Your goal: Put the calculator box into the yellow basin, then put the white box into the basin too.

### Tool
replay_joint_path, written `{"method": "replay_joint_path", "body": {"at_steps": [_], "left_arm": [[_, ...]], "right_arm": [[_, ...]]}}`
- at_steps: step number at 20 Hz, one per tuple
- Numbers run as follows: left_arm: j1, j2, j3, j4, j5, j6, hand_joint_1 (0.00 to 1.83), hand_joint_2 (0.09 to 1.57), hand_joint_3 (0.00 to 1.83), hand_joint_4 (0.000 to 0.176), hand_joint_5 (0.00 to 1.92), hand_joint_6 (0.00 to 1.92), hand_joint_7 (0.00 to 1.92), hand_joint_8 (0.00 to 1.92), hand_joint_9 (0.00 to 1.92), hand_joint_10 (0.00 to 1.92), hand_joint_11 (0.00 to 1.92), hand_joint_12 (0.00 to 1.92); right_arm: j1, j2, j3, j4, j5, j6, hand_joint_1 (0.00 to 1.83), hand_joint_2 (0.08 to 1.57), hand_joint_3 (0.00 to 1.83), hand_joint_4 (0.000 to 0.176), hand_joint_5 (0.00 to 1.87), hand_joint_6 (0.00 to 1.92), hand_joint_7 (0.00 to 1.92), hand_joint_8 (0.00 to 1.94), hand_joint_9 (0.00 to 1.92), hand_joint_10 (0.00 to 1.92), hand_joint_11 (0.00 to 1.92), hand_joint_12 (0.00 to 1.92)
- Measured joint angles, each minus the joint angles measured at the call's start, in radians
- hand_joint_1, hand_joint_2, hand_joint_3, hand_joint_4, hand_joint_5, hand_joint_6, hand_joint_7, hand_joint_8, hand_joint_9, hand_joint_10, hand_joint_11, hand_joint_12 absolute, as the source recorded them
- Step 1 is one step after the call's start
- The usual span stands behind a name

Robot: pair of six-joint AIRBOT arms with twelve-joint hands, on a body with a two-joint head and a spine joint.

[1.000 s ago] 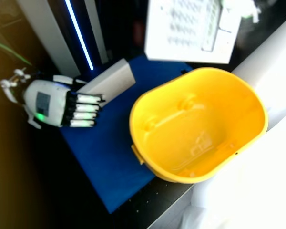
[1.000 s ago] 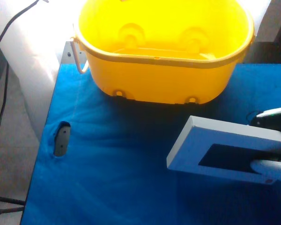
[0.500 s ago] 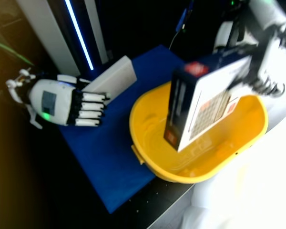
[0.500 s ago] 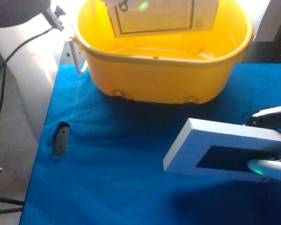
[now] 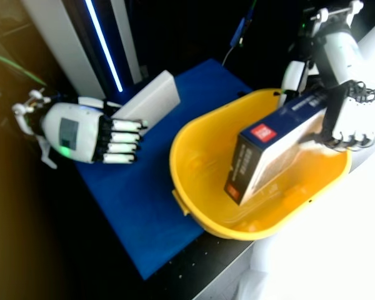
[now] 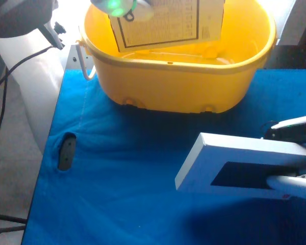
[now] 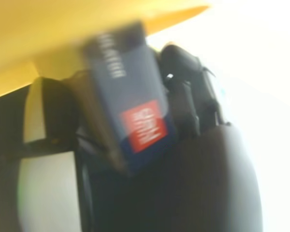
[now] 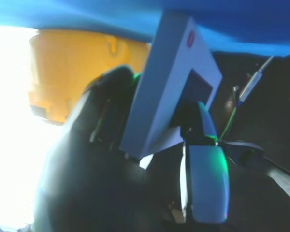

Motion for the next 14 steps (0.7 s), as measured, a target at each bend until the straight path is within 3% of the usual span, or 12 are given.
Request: {"method": "replay_joint_path", "body": {"at_steps": [2,4,5,7,10,11,12,14], "left_arm": [[0.000,0.000,0.000,-0.012,-0.003,0.003,0.84,1.00,0.00,0.152,0.18,0.03,0.00,0.00,0.00,0.00,0.00,0.56],[0.003,0.002,0.000,-0.022,-0.016,0.003,0.83,0.96,0.00,0.109,0.15,0.01,0.00,0.00,0.00,0.00,0.00,0.06],[0.006,0.008,-0.003,-0.023,-0.020,0.003,0.83,0.94,0.00,0.098,0.15,0.00,0.00,0.00,0.00,0.00,0.00,0.01],[0.013,0.023,-0.015,-0.035,-0.035,0.005,0.83,0.92,0.00,0.102,0.16,0.01,0.00,0.00,0.00,0.00,0.00,0.00],[0.019,0.057,-0.039,-0.054,-0.064,0.006,0.78,0.96,0.00,0.095,0.19,0.02,0.03,0.01,0.00,0.00,0.04,0.02],[0.021,0.065,-0.039,-0.089,-0.076,0.034,0.75,0.95,0.00,0.092,0.21,0.02,0.02,0.00,0.00,0.00,0.01,0.00],[0.024,0.074,-0.040,-0.136,-0.079,0.077,0.74,0.96,0.00,0.103,0.22,0.03,0.02,0.00,0.00,0.00,0.02,0.01],[0.043,0.080,-0.037,-0.189,-0.082,0.104,0.76,1.00,0.02,0.099,0.24,0.03,0.04,0.01,0.00,0.00,0.04,0.03]], "right_arm": [[0.000,0.000,0.000,-0.001,-0.001,0.001,1.21,1.14,0.00,0.000,0.94,1.01,0.93,1.20,0.85,1.22,0.70,1.61],[0.000,0.000,0.000,-0.003,-0.002,0.005,1.21,1.15,0.00,0.000,0.93,1.03,0.92,1.20,0.84,1.23,0.69,1.62],[0.002,0.000,0.000,-0.004,-0.005,0.007,1.21,1.15,0.00,0.000,0.93,1.03,0.92,1.20,0.84,1.23,0.69,1.62],[0.003,0.000,-0.001,-0.005,-0.011,0.013,1.21,1.15,0.00,0.000,0.93,1.04,0.92,1.20,0.83,1.22,0.66,1.61],[0.003,0.019,-0.028,-0.015,-0.034,0.018,1.21,1.15,0.00,0.000,0.92,1.04,0.92,1.21,0.83,1.22,0.65,1.59],[0.003,0.035,-0.042,-0.025,-0.054,0.020,1.20,1.16,0.00,0.009,0.90,1.09,0.92,1.19,0.83,1.20,0.67,1.53],[0.003,0.052,-0.057,-0.025,-0.077,0.020,1.20,1.16,0.00,0.014,0.89,1.12,0.92,1.17,0.84,1.16,0.68,1.48],[0.003,0.079,-0.076,-0.025,-0.127,0.020,1.18,1.18,0.00,0.026,0.85,1.19,0.89,1.20,0.84,1.13,0.69,1.46]]}}
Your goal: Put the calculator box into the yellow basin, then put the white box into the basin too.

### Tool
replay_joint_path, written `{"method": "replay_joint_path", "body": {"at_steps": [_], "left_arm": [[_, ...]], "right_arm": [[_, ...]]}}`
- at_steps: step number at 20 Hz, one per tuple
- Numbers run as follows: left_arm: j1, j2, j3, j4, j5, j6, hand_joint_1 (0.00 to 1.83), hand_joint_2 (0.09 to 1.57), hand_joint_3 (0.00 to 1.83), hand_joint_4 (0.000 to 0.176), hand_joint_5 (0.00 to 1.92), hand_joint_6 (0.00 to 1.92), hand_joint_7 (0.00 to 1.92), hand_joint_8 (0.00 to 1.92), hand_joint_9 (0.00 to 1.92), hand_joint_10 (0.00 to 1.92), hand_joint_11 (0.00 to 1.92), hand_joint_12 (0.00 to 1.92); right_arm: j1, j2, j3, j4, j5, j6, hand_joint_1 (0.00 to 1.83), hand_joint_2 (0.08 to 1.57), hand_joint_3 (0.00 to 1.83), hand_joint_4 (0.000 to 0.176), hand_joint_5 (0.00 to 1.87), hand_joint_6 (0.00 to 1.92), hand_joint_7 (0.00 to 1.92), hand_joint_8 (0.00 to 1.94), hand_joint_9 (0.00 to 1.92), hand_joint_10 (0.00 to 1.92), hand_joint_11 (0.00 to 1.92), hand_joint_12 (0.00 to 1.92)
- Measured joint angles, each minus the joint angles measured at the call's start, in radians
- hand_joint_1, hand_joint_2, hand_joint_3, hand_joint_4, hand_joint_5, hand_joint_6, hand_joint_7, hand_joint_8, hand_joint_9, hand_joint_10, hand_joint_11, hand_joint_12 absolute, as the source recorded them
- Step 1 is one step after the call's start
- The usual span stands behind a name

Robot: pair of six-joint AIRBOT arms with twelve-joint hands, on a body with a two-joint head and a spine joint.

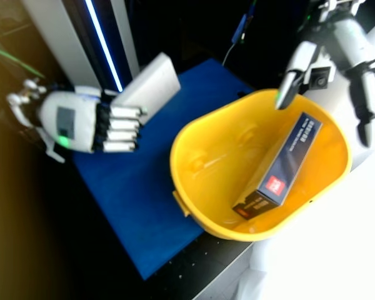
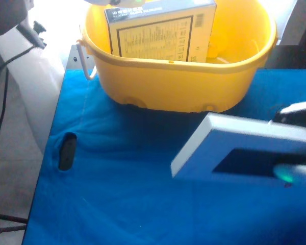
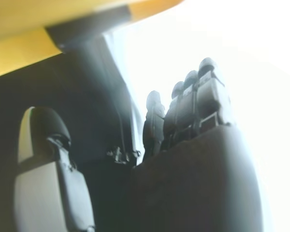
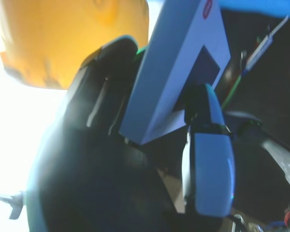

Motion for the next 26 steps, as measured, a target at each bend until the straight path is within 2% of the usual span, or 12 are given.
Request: {"method": "replay_joint_path", "body": {"at_steps": [2,3,5,9,11,12,15,16,22,23,25,26], "left_arm": [[0.016,0.000,0.006,-0.037,0.008,0.014,0.75,1.00,0.00,0.085,0.28,0.01,0.08,0.00,0.02,0.01,0.00,0.40],[0.019,0.001,0.006,-0.058,0.010,0.034,0.73,1.03,0.00,0.081,0.27,0.00,0.08,0.00,0.02,0.01,0.00,0.44],[0.019,0.010,0.006,-0.102,0.005,0.060,0.73,1.05,0.01,0.090,0.28,0.00,0.09,0.00,0.03,0.01,0.00,0.38],[0.024,0.011,0.039,-0.179,0.026,0.136,0.70,1.03,0.00,0.080,0.28,0.00,0.11,0.01,0.03,0.01,0.00,0.24],[0.029,-0.009,0.063,-0.206,0.030,0.153,0.71,1.02,0.00,0.084,0.30,0.01,0.10,0.00,0.03,0.01,0.00,0.38],[0.035,-0.018,0.073,-0.213,0.035,0.154,0.70,1.02,0.00,0.093,0.31,0.00,0.10,0.00,0.04,0.01,0.00,0.45],[0.045,-0.044,0.092,-0.229,0.056,0.153,0.78,1.08,0.01,0.081,0.32,0.01,0.11,0.00,0.04,0.00,0.00,0.52],[0.045,-0.046,0.093,-0.229,0.054,0.153,0.76,1.09,0.00,0.070,0.32,0.00,0.11,0.00,0.06,0.01,0.00,0.55],[0.047,-0.086,0.139,-0.243,0.051,0.154,0.70,1.01,0.00,0.101,0.32,0.00,0.12,0.00,0.04,0.00,0.00,0.48],[0.047,-0.093,0.143,-0.244,0.051,0.154,0.70,1.03,0.00,0.084,0.31,0.00,0.12,0.00,0.05,0.01,0.00,0.50],[0.049,-0.097,0.143,-0.244,0.050,0.154,0.68,1.03,0.00,0.094,0.29,0.00,0.11,0.00,0.05,0.00,0.00,0.53],[0.051,-0.103,0.150,-0.245,0.051,0.153,0.70,1.04,0.01,0.080,0.30,0.00,0.11,0.00,0.04,0.00,0.00,0.54]], "right_arm": [[0.011,0.010,-0.009,0.000,-0.070,0.000,1.16,1.20,0.00,0.025,0.80,1.25,0.88,1.23,0.84,1.05,0.61,1.44],[0.032,0.010,-0.010,0.000,-0.085,0.000,1.20,1.14,0.00,0.029,0.95,1.03,0.96,1.08,0.92,0.83,0.69,1.27],[0.106,0.010,-0.007,0.000,-0.114,-0.009,1.16,1.19,0.00,0.025,0.81,1.23,0.89,1.21,0.87,0.97,0.76,1.12],[0.153,0.008,0.008,0.000,-0.136,-0.018,1.20,1.15,0.00,0.027,0.92,1.06,0.96,1.10,0.83,1.06,0.75,1.12],[0.157,0.011,0.014,0.000,-0.174,-0.018,1.18,1.18,0.00,0.021,0.83,1.20,0.91,1.17,0.86,1.04,0.76,1.11],[0.161,0.016,0.015,0.000,-0.184,-0.018,1.20,1.14,0.00,0.026,0.93,1.04,0.97,1.08,0.84,1.05,0.75,1.12],[0.202,0.026,0.031,0.000,-0.209,-0.018,1.16,1.19,0.01,0.025,0.81,1.23,0.89,1.21,0.84,1.04,0.76,1.11],[0.217,0.026,0.040,0.000,-0.212,-0.018,1.20,1.15,0.00,0.027,0.92,1.06,0.96,1.10,0.83,1.06,0.75,1.12],[0.273,0.023,0.109,0.042,-0.214,-0.020,1.16,1.19,0.01,0.025,0.80,1.25,0.88,1.22,0.84,1.04,0.76,1.11],[0.291,0.023,0.121,0.050,-0.206,-0.024,1.20,1.14,0.00,0.029,0.95,1.02,0.96,1.07,0.83,1.07,0.75,1.13],[0.332,0.023,0.146,0.050,-0.176,-0.027,1.16,1.19,0.01,0.025,0.81,1.23,0.89,1.21,0.84,1.04,0.76,1.11],[0.356,0.022,0.159,0.049,-0.156,-0.031,1.20,1.15,0.00,0.027,0.92,1.06,0.96,1.10,0.83,1.06,0.75,1.12]]}}
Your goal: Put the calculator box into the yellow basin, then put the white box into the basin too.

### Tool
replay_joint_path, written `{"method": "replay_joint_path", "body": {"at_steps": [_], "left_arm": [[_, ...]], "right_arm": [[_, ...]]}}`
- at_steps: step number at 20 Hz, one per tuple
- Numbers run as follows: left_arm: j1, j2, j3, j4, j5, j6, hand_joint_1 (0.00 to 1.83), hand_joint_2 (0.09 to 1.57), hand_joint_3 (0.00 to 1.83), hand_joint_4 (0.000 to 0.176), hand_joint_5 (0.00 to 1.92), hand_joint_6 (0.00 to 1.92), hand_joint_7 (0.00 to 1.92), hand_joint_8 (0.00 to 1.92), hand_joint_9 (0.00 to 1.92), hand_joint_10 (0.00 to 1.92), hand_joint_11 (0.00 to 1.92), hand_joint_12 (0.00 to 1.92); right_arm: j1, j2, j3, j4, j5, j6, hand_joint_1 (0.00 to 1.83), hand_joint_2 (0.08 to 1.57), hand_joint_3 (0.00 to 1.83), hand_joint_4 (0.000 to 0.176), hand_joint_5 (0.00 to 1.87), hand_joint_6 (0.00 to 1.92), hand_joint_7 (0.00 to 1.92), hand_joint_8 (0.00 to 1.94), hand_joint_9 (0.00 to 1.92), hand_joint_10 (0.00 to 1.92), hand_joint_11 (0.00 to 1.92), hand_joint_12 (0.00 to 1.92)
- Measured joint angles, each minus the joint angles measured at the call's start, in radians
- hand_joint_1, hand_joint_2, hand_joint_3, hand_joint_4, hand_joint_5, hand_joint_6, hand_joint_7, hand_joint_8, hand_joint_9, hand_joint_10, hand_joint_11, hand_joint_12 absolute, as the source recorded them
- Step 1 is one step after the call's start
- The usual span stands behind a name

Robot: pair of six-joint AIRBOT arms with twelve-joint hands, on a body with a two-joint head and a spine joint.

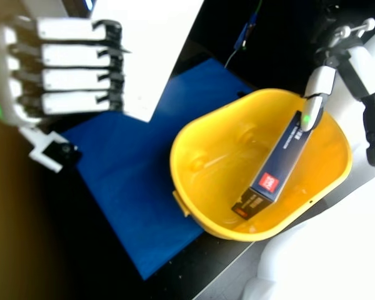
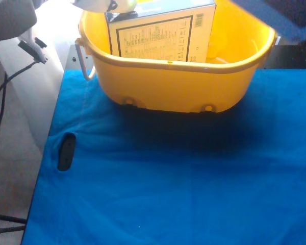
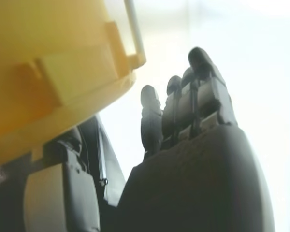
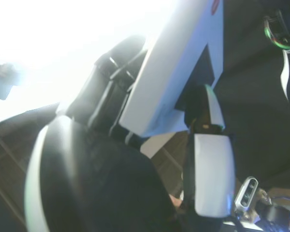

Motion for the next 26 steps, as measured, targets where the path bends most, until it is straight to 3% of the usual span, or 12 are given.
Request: {"method": "replay_joint_path", "body": {"at_steps": [2,7,9,11,12,15,17,18,19,20,23,26], "left_arm": [[0.002,0.000,0.000,-0.005,0.001,0.000,0.70,1.03,0.00,0.072,0.30,0.00,0.12,0.01,0.06,0.01,0.00,0.53],[-0.021,0.003,0.001,-0.007,-0.007,0.004,0.64,1.02,0.00,0.063,0.32,0.01,0.18,0.00,0.11,0.02,0.00,0.59],[-0.052,0.007,-0.016,0.007,-0.038,0.004,0.60,1.05,0.00,0.074,0.33,0.00,0.21,0.00,0.11,0.01,0.00,0.47],[-0.084,0.024,-0.050,0.040,-0.078,0.003,0.67,1.13,0.01,0.049,0.35,0.01,0.19,0.00,0.12,0.01,0.00,0.65],[-0.102,0.032,-0.065,0.054,-0.090,0.003,0.57,1.12,0.00,0.051,0.34,0.00,0.19,0.00,0.15,0.01,0.00,0.71],[-0.130,0.065,-0.100,0.074,-0.143,0.003,0.50,1.11,0.00,0.053,0.33,0.00,0.18,0.00,0.12,0.01,0.00,0.51],[-0.135,0.094,-0.130,0.072,-0.182,0.003,0.48,1.17,0.01,0.055,0.33,0.00,0.18,0.00,0.08,0.01,0.00,0.14],[-0.137,0.103,-0.141,0.072,-0.198,0.003,0.49,1.19,0.00,0.040,0.33,0.00,0.20,0.00,0.09,0.01,0.00,0.30],[-0.140,0.112,-0.153,0.071,-0.212,0.004,0.51,1.15,0.00,0.012,0.31,0.00,0.16,0.01,0.10,0.01,0.00,0.57],[-0.146,0.122,-0.161,0.076,-0.227,0.004,0.50,1.12,0.00,0.027,0.31,0.00,0.16,0.00,0.09,0.00,0.00,0.50],[-0.154,0.134,-0.188,0.093,-0.279,0.003,0.49,1.12,0.00,0.016,0.30,0.00,0.13,0.00,0.04,0.00,0.00,0.32],[-0.155,0.137,-0.203,0.117,-0.297,-0.012,0.56,1.18,0.00,0.005,0.32,0.01,0.11,0.00,0.11,0.02,0.00,0.83]], "right_arm": [[0.049,-0.010,0.031,-0.007,0.050,-0.006,1.16,1.19,0.01,0.026,0.81,1.23,0.89,1.22,0.84,1.05,0.76,1.10],[0.166,-0.087,0.111,-0.048,0.214,-0.007,1.22,1.11,0.00,0.029,1.00,0.95,1.00,1.01,0.83,1.08,0.75,1.14],[0.198,-0.117,0.140,-0.049,0.277,-0.008,1.16,1.19,0.01,0.025,0.81,1.23,0.89,1.21,0.84,1.04,0.76,1.11],[0.216,-0.139,0.163,-0.049,0.332,-0.008,1.19,1.16,0.01,0.026,0.88,1.15,0.93,1.13,0.86,1.06,0.76,1.11],[0.219,-0.147,0.169,-0.049,0.349,-0.008,1.09,1.24,0.01,0.000,0.74,1.33,0.66,0.83,0.62,1.02,0.46,1.36],[0.235,-0.170,0.192,-0.049,0.396,-0.007,1.08,1.24,0.00,0.000,0.74,1.34,0.64,0.33,0.50,0.72,0.26,1.40],[0.263,-0.188,0.219,-0.049,0.436,-0.009,1.08,1.25,0.00,0.000,0.72,1.37,0.77,0.19,0.70,0.58,0.46,1.27],[0.266,-0.190,0.222,-0.049,0.447,-0.007,1.17,1.23,0.00,0.000,0.84,1.32,0.69,1.09,0.64,0.77,0.42,1.43],[0.266,-0.198,0.229,-0.049,0.458,-0.007,1.18,1.22,0.00,0.000,0.86,1.29,0.69,1.19,0.63,1.00,0.36,1.56],[0.274,-0.207,0.236,-0.049,0.479,-0.007,1.18,1.24,0.00,0.000,0.86,1.32,0.63,1.32,0.52,1.04,0.20,1.64],[0.291,-0.229,0.264,-0.049,0.517,-0.007,1.21,1.19,0.00,0.000,0.91,1.26,0.78,1.17,0.63,1.07,0.32,1.66],[0.294,-0.238,0.274,-0.049,0.545,-0.008,1.22,1.14,0.00,0.000,0.89,1.16,1.01,0.98,0.88,1.04,0.61,1.64]]}}
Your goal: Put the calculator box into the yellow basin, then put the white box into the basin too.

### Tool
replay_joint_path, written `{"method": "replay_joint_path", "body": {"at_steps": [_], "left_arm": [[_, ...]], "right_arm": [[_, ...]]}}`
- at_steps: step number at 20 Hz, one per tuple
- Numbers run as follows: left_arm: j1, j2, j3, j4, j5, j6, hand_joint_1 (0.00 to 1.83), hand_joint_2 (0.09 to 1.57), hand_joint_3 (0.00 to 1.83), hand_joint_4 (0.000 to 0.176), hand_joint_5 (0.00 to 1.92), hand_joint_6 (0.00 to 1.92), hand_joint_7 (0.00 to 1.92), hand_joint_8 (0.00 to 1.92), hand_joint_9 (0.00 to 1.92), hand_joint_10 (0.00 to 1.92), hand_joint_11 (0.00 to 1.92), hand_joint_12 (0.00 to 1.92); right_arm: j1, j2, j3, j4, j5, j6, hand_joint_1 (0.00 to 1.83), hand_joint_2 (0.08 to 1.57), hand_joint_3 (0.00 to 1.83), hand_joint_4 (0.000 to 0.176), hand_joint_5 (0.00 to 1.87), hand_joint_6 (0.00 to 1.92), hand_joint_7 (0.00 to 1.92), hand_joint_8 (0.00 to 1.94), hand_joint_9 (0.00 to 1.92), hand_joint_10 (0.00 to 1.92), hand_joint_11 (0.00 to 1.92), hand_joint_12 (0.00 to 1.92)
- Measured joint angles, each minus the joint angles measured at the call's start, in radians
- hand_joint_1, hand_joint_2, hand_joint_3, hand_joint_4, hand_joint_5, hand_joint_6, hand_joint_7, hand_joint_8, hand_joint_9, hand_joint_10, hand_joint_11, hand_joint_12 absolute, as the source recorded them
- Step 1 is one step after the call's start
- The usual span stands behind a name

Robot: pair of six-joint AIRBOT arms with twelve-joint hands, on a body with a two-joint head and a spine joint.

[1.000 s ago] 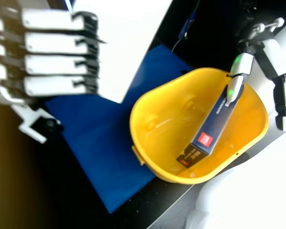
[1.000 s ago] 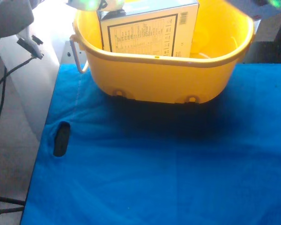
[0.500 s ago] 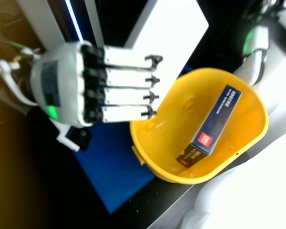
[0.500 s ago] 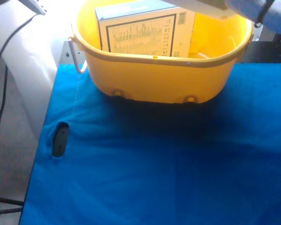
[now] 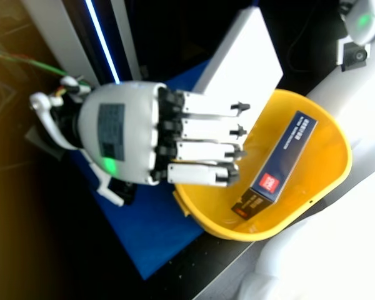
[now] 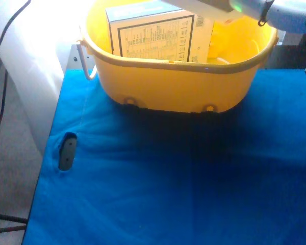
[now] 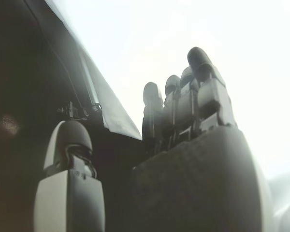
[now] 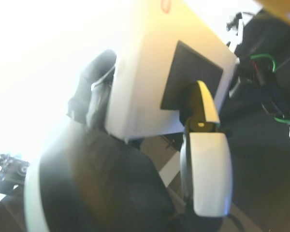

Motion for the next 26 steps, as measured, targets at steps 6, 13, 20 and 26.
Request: {"method": "replay_joint_path", "body": {"at_steps": [6,13,20,26], "left_arm": [[-0.014,0.061,-0.053,0.008,-0.093,-0.013,0.45,1.25,0.00,0.000,0.22,0.00,0.11,0.01,0.12,0.02,0.00,0.83],[-0.015,0.079,-0.082,0.025,-0.127,-0.012,0.45,1.22,0.00,0.016,0.31,0.02,0.21,0.02,0.19,0.05,0.00,1.06],[-0.014,0.100,-0.097,0.024,-0.137,-0.012,0.53,1.20,0.00,0.000,0.28,0.00,0.19,0.00,0.18,0.06,0.00,1.08],[0.021,0.169,-0.180,0.044,-0.181,-0.016,0.54,1.12,0.00,0.000,0.34,0.01,0.33,0.01,0.14,0.48,0.00,1.25]], "right_arm": [[0.000,-0.022,0.017,0.000,0.035,0.000,1.15,1.13,0.00,0.000,0.93,1.07,0.84,1.66,0.84,1.88,0.88,1.91],[0.011,-0.022,0.021,0.000,0.035,0.000,1.01,0.89,0.00,0.010,0.20,0.00,0.04,0.00,0.01,0.02,0.00,0.50],[0.014,-0.021,0.021,0.000,0.033,0.001,0.93,0.88,0.00,0.000,0.22,0.02,0.10,0.01,0.05,0.01,0.00,0.48],[-0.025,0.016,-0.021,0.000,-0.106,0.061,0.93,1.11,0.00,0.000,0.68,0.37,0.68,0.06,0.48,0.28,0.00,1.45]]}}
